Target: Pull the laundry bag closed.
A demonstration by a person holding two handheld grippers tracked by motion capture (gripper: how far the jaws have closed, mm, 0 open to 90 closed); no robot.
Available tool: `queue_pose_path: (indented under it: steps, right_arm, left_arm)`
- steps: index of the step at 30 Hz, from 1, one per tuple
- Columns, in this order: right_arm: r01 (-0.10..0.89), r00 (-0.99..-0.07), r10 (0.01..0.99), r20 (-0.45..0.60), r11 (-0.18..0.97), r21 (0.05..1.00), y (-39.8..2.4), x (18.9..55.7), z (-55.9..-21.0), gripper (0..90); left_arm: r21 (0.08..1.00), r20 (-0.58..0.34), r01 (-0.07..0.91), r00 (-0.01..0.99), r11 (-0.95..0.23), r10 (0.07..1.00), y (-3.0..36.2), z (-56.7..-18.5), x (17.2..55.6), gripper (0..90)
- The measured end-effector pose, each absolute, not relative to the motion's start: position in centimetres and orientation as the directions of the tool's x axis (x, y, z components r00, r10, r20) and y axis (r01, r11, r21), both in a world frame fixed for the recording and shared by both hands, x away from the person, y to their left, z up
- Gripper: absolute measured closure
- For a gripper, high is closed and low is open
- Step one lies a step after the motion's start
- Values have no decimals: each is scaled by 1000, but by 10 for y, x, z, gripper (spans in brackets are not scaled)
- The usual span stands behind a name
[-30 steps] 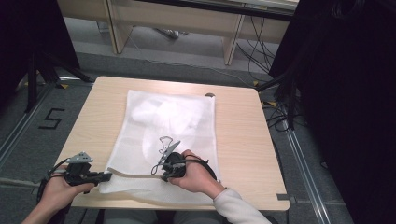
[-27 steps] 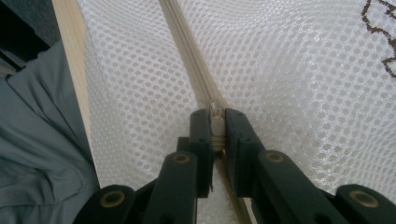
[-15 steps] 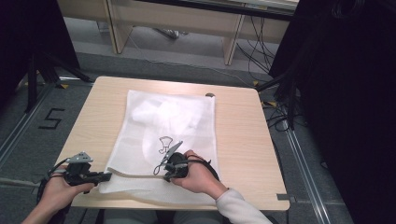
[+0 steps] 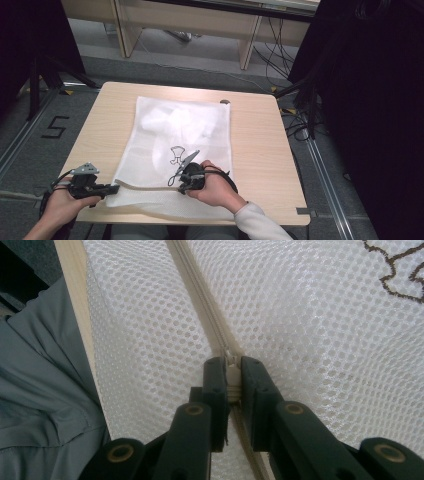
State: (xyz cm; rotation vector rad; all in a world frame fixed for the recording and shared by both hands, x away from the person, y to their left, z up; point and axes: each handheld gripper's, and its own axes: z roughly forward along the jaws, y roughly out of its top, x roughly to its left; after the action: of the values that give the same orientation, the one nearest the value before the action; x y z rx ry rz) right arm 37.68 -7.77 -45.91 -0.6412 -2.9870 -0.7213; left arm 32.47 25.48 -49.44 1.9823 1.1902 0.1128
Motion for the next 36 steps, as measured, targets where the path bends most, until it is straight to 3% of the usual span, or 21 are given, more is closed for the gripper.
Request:
queue_pose_path:
  steps: [36]
  right_arm:
    - [443,-894,419,157,780,441,-89,379,-460,828]
  left_arm:
    - [682,-323,701,544,-208,775,252,-495,324,856]
